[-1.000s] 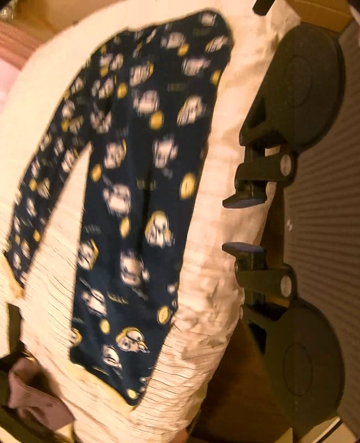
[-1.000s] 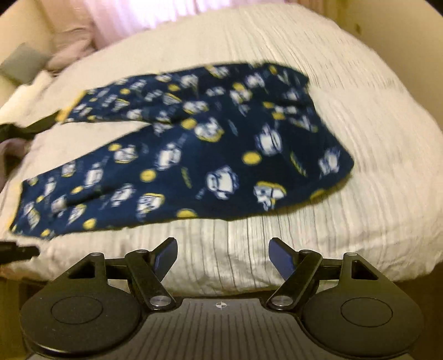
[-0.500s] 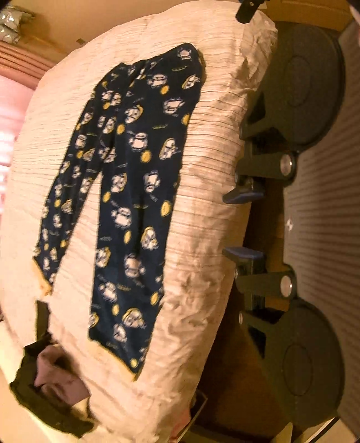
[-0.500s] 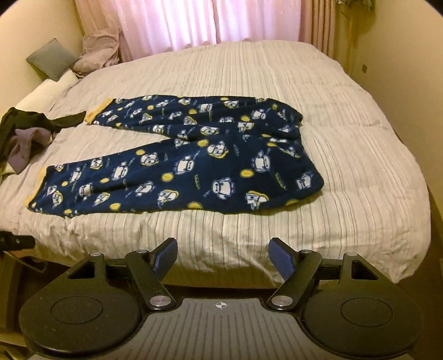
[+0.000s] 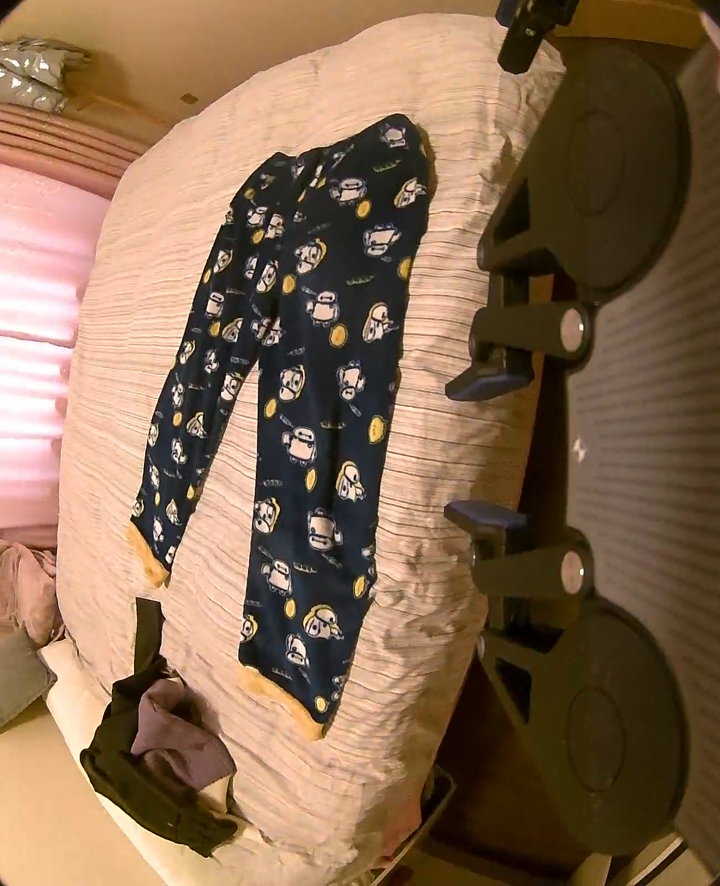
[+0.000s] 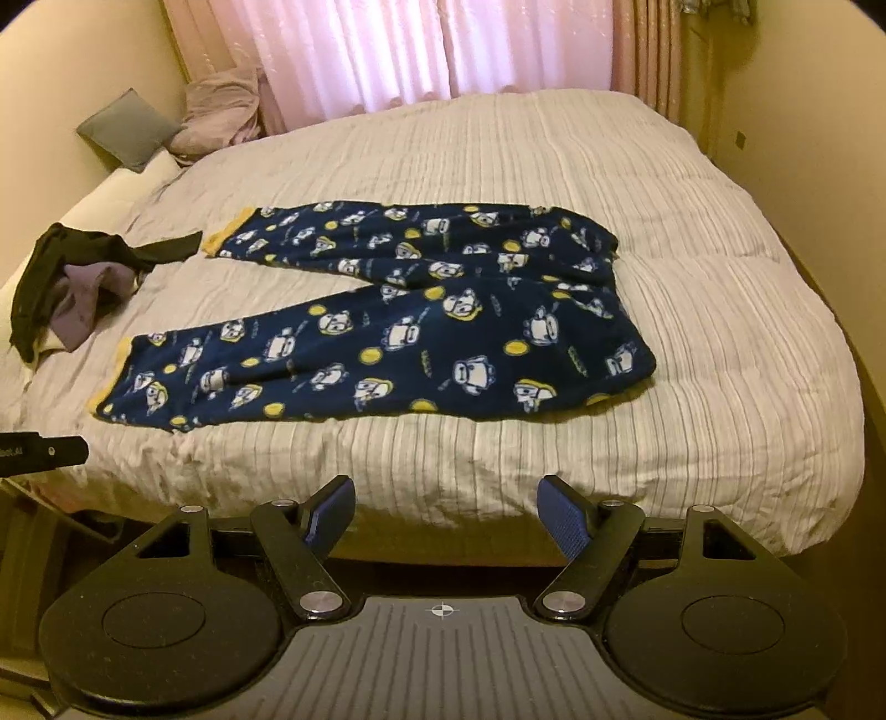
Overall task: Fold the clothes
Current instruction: 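Raise both grippers above the bed over the spread pajamas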
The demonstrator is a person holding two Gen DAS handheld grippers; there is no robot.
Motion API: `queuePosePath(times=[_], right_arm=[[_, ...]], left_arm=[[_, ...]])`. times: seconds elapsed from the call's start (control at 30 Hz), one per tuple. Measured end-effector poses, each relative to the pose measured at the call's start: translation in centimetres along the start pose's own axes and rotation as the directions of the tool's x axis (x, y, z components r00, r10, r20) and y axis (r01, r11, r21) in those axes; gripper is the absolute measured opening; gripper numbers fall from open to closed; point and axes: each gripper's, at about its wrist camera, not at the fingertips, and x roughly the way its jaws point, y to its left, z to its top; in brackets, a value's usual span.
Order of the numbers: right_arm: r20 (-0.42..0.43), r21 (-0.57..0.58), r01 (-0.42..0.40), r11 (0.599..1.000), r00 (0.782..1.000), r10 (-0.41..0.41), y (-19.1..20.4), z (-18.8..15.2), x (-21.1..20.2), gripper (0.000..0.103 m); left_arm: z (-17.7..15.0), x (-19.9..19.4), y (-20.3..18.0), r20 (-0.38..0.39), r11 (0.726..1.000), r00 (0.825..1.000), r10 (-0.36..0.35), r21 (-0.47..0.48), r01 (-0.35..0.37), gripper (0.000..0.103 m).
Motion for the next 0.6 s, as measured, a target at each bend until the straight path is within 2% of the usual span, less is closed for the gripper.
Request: queuePosePath(times=[0.23, 0.6], right_arm=[[-0.022, 0.046, 0.006, 0.999, 1.0, -0.005, -0.3, -0.2, -0.1, 0.076], [-0.025, 0.058, 0.018, 0.998, 1.0, -0.016, 0.6, -0.3, -0.3, 0.076]], left_arm=[[0.1, -1.1, 0.8, 0.021, 1.0, 1.0, 0.006, 0.007, -0.007, 0.038], [0.3, -2.2, 1.5, 0.049, 1.0, 0.999, -0.008, 0.015, 0.007, 0.038]])
